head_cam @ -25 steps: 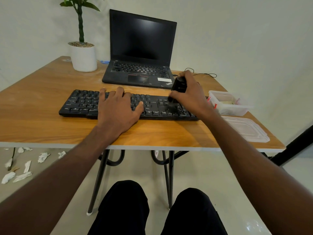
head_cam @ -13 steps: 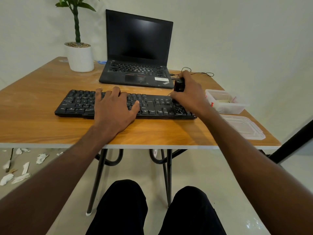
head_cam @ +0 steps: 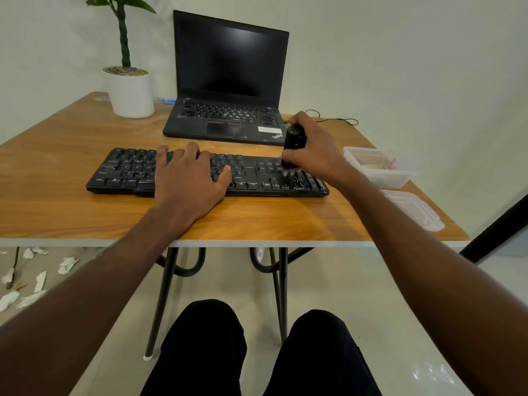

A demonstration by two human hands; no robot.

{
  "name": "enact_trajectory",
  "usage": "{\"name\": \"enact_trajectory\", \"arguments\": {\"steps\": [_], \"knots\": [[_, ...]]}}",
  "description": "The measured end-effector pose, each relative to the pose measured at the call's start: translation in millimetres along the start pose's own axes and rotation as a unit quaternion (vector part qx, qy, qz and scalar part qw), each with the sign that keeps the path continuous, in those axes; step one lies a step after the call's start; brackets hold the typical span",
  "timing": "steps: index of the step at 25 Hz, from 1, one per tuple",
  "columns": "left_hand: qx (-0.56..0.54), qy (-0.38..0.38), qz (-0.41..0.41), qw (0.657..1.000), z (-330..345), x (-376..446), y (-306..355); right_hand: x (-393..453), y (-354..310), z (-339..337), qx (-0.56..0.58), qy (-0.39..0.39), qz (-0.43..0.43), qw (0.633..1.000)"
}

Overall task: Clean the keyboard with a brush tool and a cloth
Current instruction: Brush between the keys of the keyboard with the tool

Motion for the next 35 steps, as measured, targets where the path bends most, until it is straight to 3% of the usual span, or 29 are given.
{"name": "enact_trajectory", "arguments": {"steps": [4,7,12,18,25,29,32,35], "knots": [[0.000,0.000,-0.002,1.000,0.1,-0.2,-0.5,9.7,-13.2,8.0,-0.045,0.036,-0.006,0.998],[0.000,0.001,-0.004,1.000,0.0,-0.4,-0.4,8.8,-19.3,10.2,-0.079,-0.015,-0.023,0.997],[-0.002,0.003,-0.003,1.000,0.1,-0.5,1.1,4.7,-10.6,-2.2,0.003,-0.106,0.026,0.994],[-0.002,0.002,-0.003,1.000,1.0,-0.5,0.6,4.0,-2.8,0.1,-0.008,0.035,0.024,0.999],[-0.003,0.001,-0.003,1.000,0.0,-0.5,-0.1,4.9,1.2,-2.5,0.016,-0.003,0.034,0.999],[-0.002,0.001,-0.004,1.000,0.7,-0.6,-0.3,3.4,2.1,-1.3,-0.057,0.081,0.018,0.995],[-0.004,0.002,-0.005,1.000,0.2,-0.4,-0.4,-1.7,11.3,1.0,0.028,0.059,0.047,0.997],[-0.003,0.003,-0.005,1.000,0.2,-0.1,-0.1,-5.8,19.5,-14.8,-0.064,0.087,0.068,0.992]]}}
Point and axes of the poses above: each hand's wrist, its own x-axis towards the middle knuckle, its own z-axis out of the palm, y = z × x, the point moved 5 cm from there along x, towards the middle knuckle, and after that the axes turned 14 degrees about -x, right-handed, at the moved point
